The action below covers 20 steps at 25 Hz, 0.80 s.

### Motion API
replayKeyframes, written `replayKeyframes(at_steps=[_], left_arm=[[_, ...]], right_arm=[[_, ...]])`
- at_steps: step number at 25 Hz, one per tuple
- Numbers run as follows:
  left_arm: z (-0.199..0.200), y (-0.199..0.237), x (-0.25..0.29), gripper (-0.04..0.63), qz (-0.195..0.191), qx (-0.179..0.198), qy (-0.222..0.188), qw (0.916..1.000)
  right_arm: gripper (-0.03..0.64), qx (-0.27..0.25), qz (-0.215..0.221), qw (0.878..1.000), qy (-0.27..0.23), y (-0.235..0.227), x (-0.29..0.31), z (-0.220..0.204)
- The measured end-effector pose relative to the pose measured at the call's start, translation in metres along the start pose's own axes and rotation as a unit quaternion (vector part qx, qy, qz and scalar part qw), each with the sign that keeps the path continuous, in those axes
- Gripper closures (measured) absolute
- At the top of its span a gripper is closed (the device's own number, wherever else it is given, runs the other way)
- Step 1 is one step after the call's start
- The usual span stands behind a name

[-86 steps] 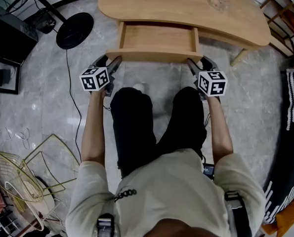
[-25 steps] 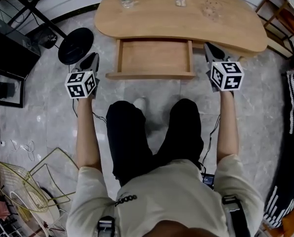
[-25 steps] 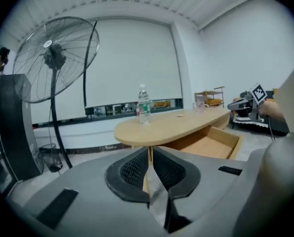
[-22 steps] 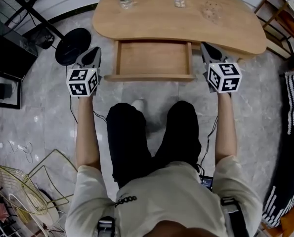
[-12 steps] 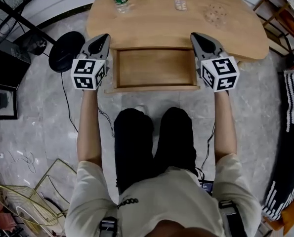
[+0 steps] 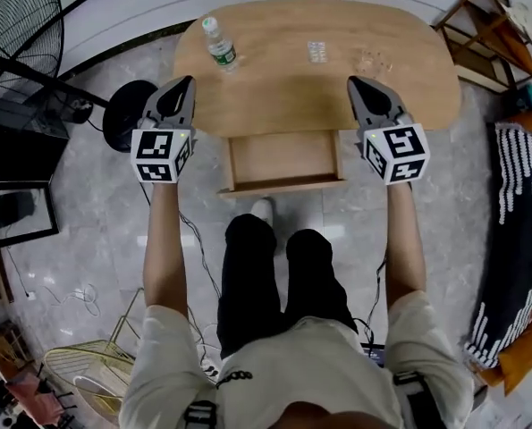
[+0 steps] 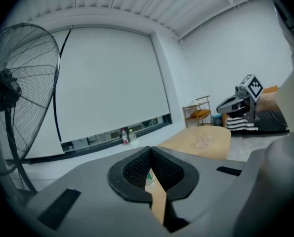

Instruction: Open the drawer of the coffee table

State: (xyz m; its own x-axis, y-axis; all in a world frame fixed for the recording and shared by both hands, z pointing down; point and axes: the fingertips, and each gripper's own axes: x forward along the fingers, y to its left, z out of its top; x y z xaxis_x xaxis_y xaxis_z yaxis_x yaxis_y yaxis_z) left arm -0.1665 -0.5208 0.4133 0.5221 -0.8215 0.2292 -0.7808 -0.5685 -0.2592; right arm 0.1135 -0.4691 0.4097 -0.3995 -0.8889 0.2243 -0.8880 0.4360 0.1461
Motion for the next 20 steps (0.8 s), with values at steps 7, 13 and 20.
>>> replayKeyframes(at_steps=[7, 13, 20], left_arm=[[0.143, 0.032, -0.03, 0.577, 0.006, 0.001, -0.007, 1.0], [0.253, 0.039, -0.089, 0.577, 0.014, -0.009, -0.018, 0.9997], [0.358, 0.016, -0.179, 0.577, 0.025, 0.001, -0.051, 0.9984]], right_arm=[[0.611, 0.002, -0.014, 1.0, -0.004, -0.037, -0.042, 0.147], [0.611, -0.012, -0.014, 1.0, -0.017, -0.045, -0.101, 0.263], [0.611, -0.045, -0.017, 0.998, -0.051, -0.028, -0.184, 0.365]])
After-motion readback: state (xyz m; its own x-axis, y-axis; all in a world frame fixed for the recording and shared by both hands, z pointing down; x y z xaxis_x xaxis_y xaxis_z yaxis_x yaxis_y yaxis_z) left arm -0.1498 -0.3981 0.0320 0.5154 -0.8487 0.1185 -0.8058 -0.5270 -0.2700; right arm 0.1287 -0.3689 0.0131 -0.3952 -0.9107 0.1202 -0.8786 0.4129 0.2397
